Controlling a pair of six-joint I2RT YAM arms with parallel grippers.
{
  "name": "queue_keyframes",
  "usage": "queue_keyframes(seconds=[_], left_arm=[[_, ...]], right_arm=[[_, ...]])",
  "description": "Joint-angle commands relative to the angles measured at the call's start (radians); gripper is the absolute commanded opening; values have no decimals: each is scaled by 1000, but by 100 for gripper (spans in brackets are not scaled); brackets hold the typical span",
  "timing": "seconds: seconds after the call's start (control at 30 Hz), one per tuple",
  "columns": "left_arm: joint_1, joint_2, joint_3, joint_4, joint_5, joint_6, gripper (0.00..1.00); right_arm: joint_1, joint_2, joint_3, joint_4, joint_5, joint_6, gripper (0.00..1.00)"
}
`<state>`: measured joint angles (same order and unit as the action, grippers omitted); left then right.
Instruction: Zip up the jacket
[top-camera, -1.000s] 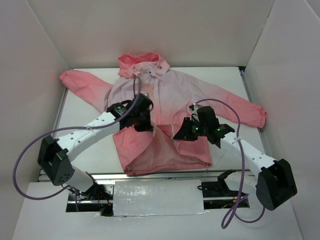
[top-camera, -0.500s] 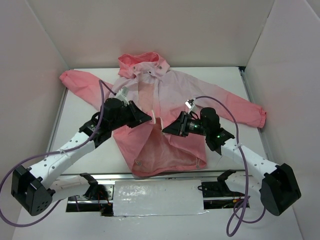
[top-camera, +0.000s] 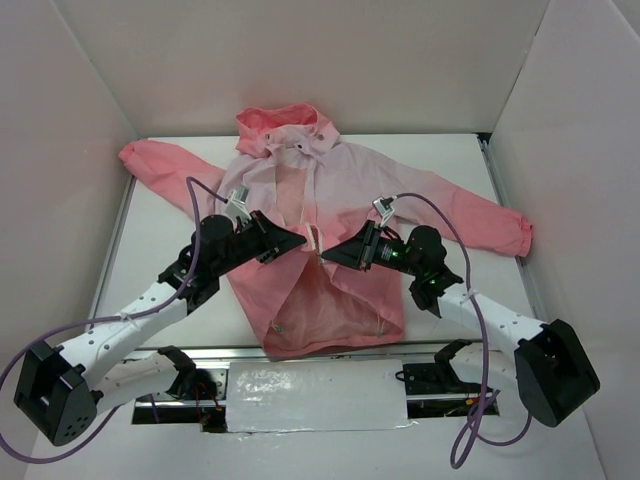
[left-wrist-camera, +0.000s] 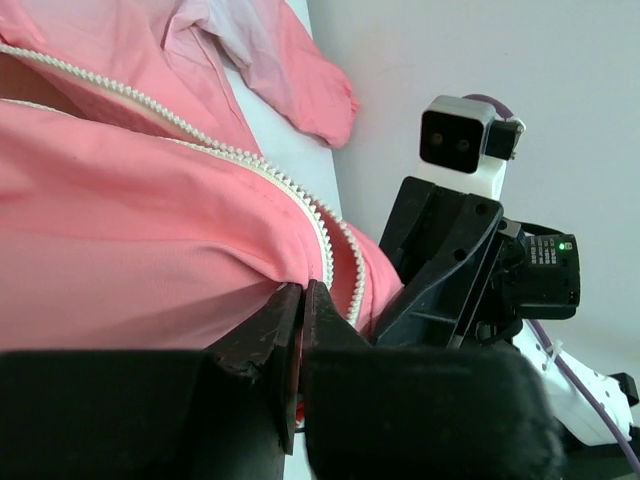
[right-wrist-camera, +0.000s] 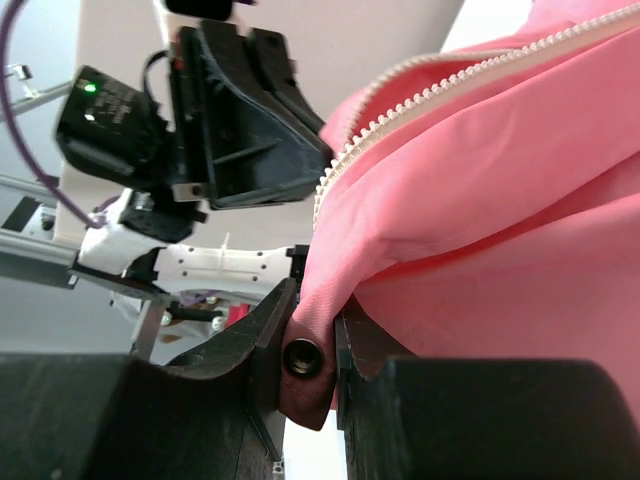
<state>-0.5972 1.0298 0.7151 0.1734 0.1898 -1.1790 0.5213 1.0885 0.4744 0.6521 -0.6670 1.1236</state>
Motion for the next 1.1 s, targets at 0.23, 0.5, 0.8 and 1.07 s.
queue_keyframes(seconds=[0.23, 0.5, 0.8, 1.07], left_arm=[[-6, -34, -71, 245, 59, -53, 0], [-6, -50, -109, 299, 60, -74, 0], [-6, -68, -123, 319, 68, -85, 0], [-6, -76, -132, 341, 91, -84, 0]], right_arm=[[11, 68, -6, 332, -120, 120, 0], [9, 129, -10, 436, -128, 165, 0], [-6, 172, -25, 475, -134, 163, 0], [-40, 289, -33, 747, -172, 291, 0]])
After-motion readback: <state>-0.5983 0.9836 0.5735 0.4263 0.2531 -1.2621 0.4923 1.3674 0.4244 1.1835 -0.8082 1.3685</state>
